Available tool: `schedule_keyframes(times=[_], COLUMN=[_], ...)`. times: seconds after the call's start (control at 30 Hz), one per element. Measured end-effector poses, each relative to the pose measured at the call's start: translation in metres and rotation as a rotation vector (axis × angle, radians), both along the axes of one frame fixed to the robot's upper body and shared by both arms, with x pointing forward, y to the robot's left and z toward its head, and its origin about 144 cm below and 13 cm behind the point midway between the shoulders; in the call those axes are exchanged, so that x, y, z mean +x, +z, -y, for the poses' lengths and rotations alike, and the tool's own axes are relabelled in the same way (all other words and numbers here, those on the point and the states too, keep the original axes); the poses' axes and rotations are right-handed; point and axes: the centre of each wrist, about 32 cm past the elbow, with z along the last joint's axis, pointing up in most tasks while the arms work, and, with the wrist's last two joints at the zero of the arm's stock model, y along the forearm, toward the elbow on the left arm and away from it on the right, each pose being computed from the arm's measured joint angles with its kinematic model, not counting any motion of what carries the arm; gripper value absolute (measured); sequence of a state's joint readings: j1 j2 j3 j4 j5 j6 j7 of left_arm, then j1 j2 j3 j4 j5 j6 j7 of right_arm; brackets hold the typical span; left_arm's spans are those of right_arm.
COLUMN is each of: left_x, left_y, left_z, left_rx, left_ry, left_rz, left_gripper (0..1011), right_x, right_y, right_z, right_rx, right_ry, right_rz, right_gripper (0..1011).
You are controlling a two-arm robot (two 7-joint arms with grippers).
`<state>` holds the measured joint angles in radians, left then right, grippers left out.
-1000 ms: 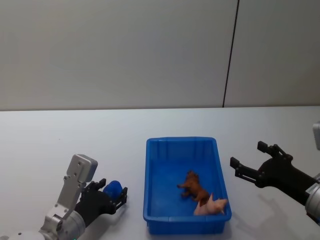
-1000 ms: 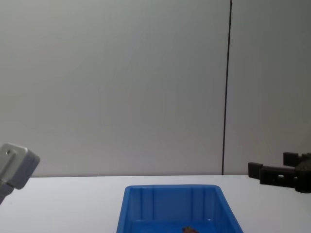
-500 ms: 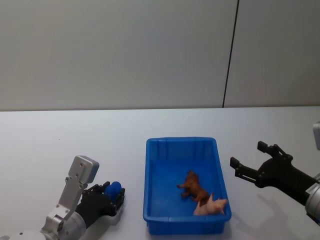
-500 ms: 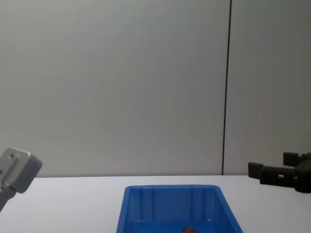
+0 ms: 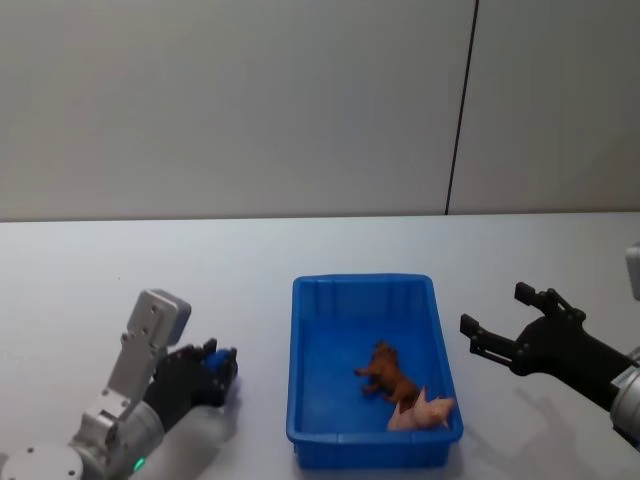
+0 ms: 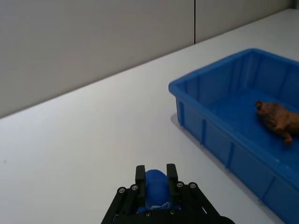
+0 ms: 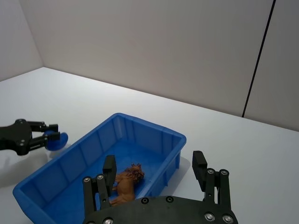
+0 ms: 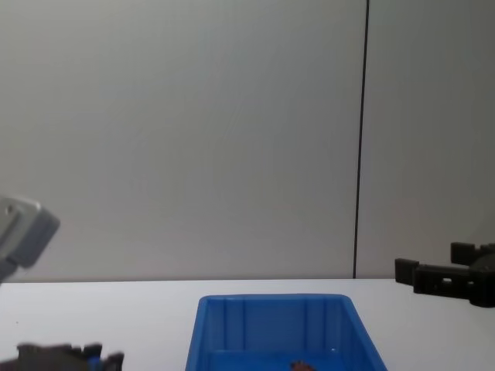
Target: Pick up the two dolls from the table and place them into the box.
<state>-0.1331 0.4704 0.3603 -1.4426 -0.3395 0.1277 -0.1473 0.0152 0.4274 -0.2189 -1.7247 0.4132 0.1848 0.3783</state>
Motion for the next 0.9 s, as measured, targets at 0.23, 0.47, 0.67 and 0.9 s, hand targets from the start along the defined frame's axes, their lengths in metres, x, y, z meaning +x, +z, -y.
schedule_keyframes(times=[0.23,0.47,0.67,0.9], left_x=[0.007,0.016,0.024,0.034], left_y=[0.026,0.053,0.071,0.081], left_z=[0.001,0.007,0.015,0.032], left_rx=[0.017,0.026,0.021,-0.007], left_ry=[-0.010,-0.036,-0.076,-0.139], left_rz=[0.094,0.187,0.247,0.288], left_gripper=[245,202,172,136], right_x=[0.000,0.000,0.000,0.000], right_y=[0.000,0.000,0.000,0.000], right_z=[0.000,0.000,0.000,0.000], right_rx=[0.000,0.000,0.000,0.000], right_ry=[0.000,0.000,0.000,0.000], right_rz=[0.000,0.000,0.000,0.000], right_gripper=[1001,1001,1001,1001])
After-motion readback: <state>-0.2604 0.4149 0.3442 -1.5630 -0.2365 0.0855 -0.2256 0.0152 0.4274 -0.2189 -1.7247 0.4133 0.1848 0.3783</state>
